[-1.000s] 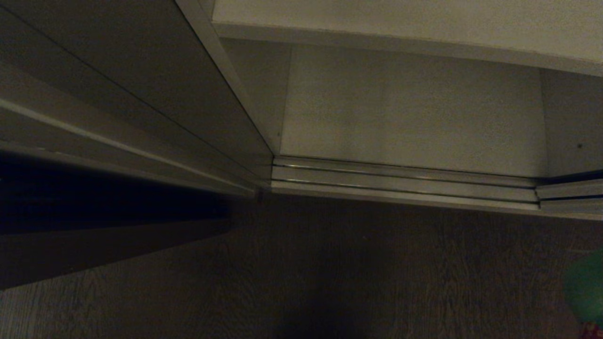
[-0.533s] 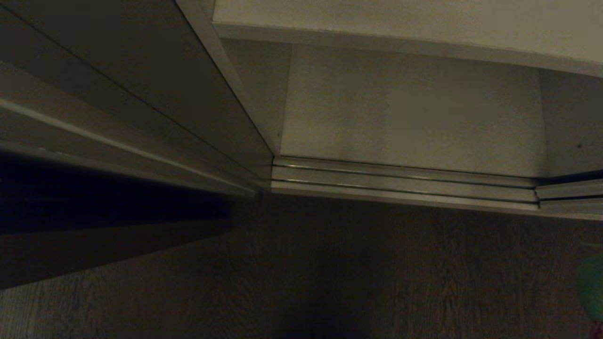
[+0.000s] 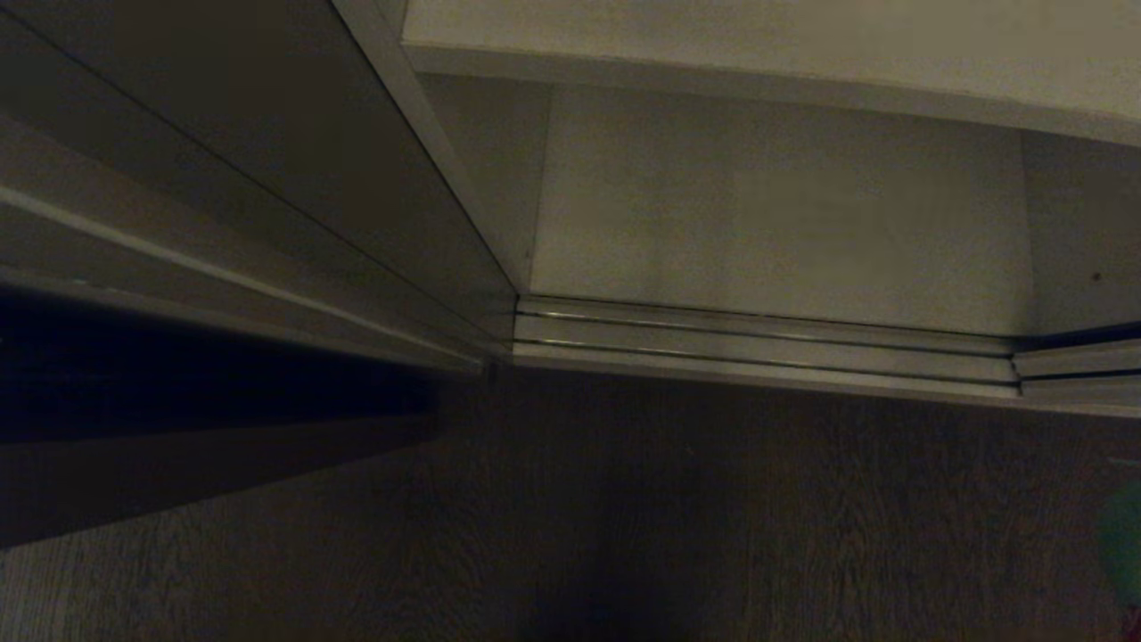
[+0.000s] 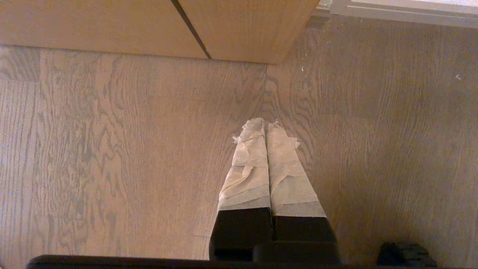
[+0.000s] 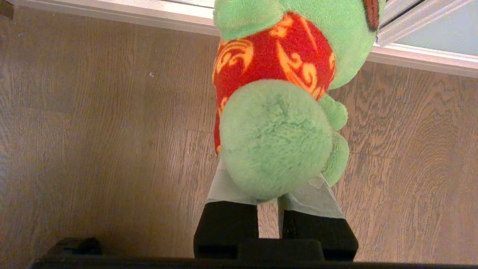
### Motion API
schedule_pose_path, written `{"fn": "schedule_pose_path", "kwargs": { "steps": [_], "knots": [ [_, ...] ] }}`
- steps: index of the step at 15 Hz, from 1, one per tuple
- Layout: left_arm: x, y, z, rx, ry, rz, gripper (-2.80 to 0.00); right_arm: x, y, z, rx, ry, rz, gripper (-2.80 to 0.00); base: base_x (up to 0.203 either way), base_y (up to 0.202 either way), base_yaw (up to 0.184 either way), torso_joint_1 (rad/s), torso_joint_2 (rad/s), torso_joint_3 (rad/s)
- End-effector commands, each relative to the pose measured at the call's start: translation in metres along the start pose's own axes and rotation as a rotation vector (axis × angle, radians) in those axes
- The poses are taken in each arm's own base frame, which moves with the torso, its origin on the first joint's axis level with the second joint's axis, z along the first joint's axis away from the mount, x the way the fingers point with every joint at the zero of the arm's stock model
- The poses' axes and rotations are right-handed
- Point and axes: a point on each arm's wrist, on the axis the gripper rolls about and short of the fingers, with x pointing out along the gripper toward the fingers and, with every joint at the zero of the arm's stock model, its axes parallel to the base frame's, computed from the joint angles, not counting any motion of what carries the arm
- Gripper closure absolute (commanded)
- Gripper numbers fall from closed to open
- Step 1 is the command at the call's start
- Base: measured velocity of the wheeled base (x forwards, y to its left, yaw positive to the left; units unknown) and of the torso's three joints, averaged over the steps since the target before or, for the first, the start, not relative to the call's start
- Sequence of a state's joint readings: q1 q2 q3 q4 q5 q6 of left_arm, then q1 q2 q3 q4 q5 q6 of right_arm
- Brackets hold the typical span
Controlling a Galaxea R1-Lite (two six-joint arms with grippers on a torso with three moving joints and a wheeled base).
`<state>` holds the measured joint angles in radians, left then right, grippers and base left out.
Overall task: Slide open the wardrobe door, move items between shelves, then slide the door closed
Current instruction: Place the green doll on the higher shelf
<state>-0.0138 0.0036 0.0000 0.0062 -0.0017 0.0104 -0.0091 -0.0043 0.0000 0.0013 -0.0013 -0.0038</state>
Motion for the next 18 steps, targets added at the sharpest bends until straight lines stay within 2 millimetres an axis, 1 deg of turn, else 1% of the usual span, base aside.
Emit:
{"fn": "schedule_pose_path", "kwargs": {
  "steps": [1,15,18],
  "knots": [
    [0.0000,0.0000,0.0000,0.000,-0.001,0.000,0.00,0.0003,0.0000,-0.0002,-0.001,0.003,0.000,0.00,0.000,0.000,0.000,0.000,0.00,0.000],
    [-0.0002,0.0000,0.0003,0.006,-0.001,0.002,0.00,0.0004,0.0000,-0.0003,-0.001,0.006,0.000,0.00,0.000,0.000,0.000,0.000,0.00,0.000],
    [-0.0002,0.0000,0.0004,0.005,-0.002,0.002,0.00,0.0004,0.0000,-0.0004,-0.001,0.006,0.000,0.00,0.000,0.000,0.000,0.003,0.00,0.131]
  ]
}}
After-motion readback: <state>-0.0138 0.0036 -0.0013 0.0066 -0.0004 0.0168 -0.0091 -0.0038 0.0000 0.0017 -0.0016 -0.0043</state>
